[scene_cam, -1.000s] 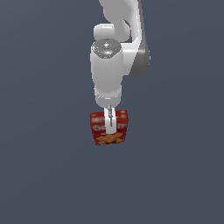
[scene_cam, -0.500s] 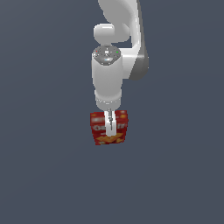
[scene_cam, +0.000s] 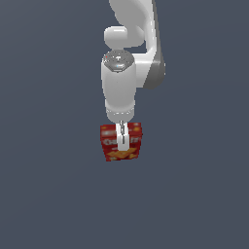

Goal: Pick up the object and move it to a goal position.

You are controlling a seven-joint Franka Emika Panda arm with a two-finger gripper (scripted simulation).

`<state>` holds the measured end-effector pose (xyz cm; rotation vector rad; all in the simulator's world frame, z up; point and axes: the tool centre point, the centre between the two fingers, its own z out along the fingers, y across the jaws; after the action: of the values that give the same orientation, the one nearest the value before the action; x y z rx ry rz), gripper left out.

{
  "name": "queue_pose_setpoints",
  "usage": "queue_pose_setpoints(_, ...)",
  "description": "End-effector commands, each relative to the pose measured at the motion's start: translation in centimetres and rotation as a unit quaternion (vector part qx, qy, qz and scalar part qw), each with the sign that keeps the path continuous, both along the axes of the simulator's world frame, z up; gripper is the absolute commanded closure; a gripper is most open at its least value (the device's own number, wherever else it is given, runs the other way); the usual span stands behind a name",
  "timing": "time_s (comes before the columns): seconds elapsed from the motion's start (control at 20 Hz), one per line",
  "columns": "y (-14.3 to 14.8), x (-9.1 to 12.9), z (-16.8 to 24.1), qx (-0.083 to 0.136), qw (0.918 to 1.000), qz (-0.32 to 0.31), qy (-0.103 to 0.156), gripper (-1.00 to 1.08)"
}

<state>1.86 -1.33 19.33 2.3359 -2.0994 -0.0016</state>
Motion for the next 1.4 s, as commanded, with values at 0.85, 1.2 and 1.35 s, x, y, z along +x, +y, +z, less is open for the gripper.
queue_pose_setpoints(0.85, -8.6, -3.7, 13.1, 0.001, 1.0, -0.001, -0.001, 1.08)
queue_pose_setpoints(1.2, -12.3, -5.1, 18.9, 0.0, 1.0, -0.001, -0.001, 1.08)
queue_pose_setpoints(1.35, -13.4, -5.4, 20.5, 0.0, 1.0, -0.001, -0.001, 1.08)
